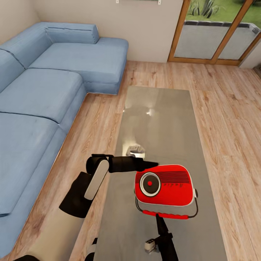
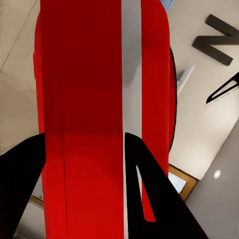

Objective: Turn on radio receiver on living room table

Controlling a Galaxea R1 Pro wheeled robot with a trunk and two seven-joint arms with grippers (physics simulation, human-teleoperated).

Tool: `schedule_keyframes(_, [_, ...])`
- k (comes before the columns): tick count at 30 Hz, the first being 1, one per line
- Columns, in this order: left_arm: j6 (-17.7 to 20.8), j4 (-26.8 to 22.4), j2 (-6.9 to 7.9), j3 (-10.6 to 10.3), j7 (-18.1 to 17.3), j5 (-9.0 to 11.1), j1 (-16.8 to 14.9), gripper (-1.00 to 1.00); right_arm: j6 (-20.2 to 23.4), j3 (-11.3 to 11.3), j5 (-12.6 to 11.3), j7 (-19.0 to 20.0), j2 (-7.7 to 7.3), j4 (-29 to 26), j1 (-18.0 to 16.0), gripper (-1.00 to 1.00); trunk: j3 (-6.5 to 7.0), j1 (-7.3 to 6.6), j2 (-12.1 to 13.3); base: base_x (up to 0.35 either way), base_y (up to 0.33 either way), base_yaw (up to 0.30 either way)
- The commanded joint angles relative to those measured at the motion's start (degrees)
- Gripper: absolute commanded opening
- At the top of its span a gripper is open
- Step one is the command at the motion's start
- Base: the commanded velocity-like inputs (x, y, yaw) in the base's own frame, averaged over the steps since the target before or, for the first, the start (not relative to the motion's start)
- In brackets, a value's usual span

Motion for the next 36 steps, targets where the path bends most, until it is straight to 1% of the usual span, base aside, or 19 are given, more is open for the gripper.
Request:
schedule_keyframes(1, [0.0, -0.02, 0.3, -0.12, 0.02, -0.01, 0.0, 1.0, 0.08, -0.04, 0.34, 0.02, 0.0, -0.03, -0.01, -1.0, 0.0, 0.0, 0.0, 0.0, 0.0, 0.0])
schedule_keyframes(5, [0.0, -0.14, 1.14, -1.17, 0.36, -0.13, 0.0, 1.0, 0.08, -0.55, 0.32, 0.08, -0.06, -0.03, -0.01, -1.0, 0.0, 0.0, 0.0, 0.0, 0.0, 0.0])
schedule_keyframes(7, [0.0, -0.02, 2.4, -2.16, 1.88, -0.19, 0.0, 1.0, 0.06, -1.01, 0.31, 0.09, -0.07, -0.03, -0.01, -1.0, 0.0, 0.0, 0.0, 0.0, 0.0, 0.0])
schedule_keyframes(8, [0.0, 0.12, 2.76, -2.35, 2.49, -0.2, 0.0, 1.0, 0.04, -1.08, 0.31, 0.1, -0.08, -0.03, -0.01, -1.0, 0.0, 0.0, 0.0, 0.0, 0.0, 0.0])
schedule_keyframes(9, [0.0, 0.51, 3.65, -2.61, 3.83, -0.14, 0.0, 1.0, 0.02, -1.17, 0.31, 0.1, -0.08, -0.03, -0.01, -1.0, 0.0, 0.0, 0.0, 0.0, 0.0, 0.0])
schedule_keyframes(11, [0.0, 2.0, 5.94, -2.93, 5.9, 0.08, 0.0, 1.0, 0.0, -1.28, 0.31, 0.13, -0.14, -0.03, -0.01, -1.0, 0.0, 0.0, 0.0, 0.0, 0.0, 0.0])
schedule_keyframes(14, [0.0, 3.56, 8.82, -3.11, 7.1, 0.25, 0.64, 1.0, -0.2, -1.33, 0.31, 0.11, -0.17, -0.03, -0.01, -1.0, 0.0, 0.0, 0.0, 0.0, 0.0, 0.0])
schedule_keyframes(17, [0.0, 3.52, 9.79, -3.15, 7.35, 0.32, 1.1, 1.0, -0.37, -1.39, 0.31, 0.11, -0.11, -0.03, -0.01, -1.0, 0.0, 0.0, 0.0, 0.0, 0.0, 0.0])
schedule_keyframes(21, [0.0, 3.27, 10.11, -3.18, 7.42, 0.39, 1.28, 1.0, -0.58, -1.53, 0.31, 0.11, -0.03, -0.03, -0.01, -1.0, 0.0, 0.0, 0.0, 0.0, 0.0, 0.0])
schedule_keyframes(23, [0.0, 3.26, 10.1, -3.42, 7.44, 0.55, 1.31, 1.0, -0.61, -1.99, 0.31, 0.11, 0.05, -0.03, -0.01, -1.0, 0.0, 0.0, 0.0, 0.0, 0.0, 0.0])
schedule_keyframes(25, [0.0, 3.23, 10.04, -4.29, 7.44, 0.98, 1.32, 1.0, -0.62, -2.12, 0.32, 0.11, 0.09, -0.03, -0.01, -1.0, 0.0, 0.0, 0.0, 0.0, 0.0, 0.0])
schedule_keyframes(28, [0.0, 3.1, 9.79, -7.62, 7.48, 2.79, 1.32, 1.0, -0.63, -2.17, 0.31, 0.11, 0.15, -0.03, 0.0, -1.0, 0.0, 0.0, 0.0, 0.0, 0.0, 0.0])
schedule_keyframes(30, [0.0, 2.24, 9.69, -9.28, 7.53, 3.66, 1.32, 1.0, -0.63, -2.19, 0.31, 0.11, 0.17, -0.03, 0.0, -1.0, 0.0, 0.0, 0.0, 0.0, 0.0, 0.0])
schedule_keyframes(33, [0.0, 0.76, 9.6, -10.13, 7.55, 4.6, 1.32, 1.0, -0.63, -2.15, 0.31, 0.11, 0.23, -0.03, -0.01, -1.0, 0.0, 0.0, 0.0, 0.0, 0.0, 0.0])
schedule_keyframes(36, [0.0, 0.12, 9.59, -10.46, 7.56, 5.29, 1.32, 1.0, -0.63, -2.14, 0.31, 0.09, 0.19, -0.03, -0.01, -1.0, 0.0, 0.0, 0.0, 0.0, 0.0, 0.0])
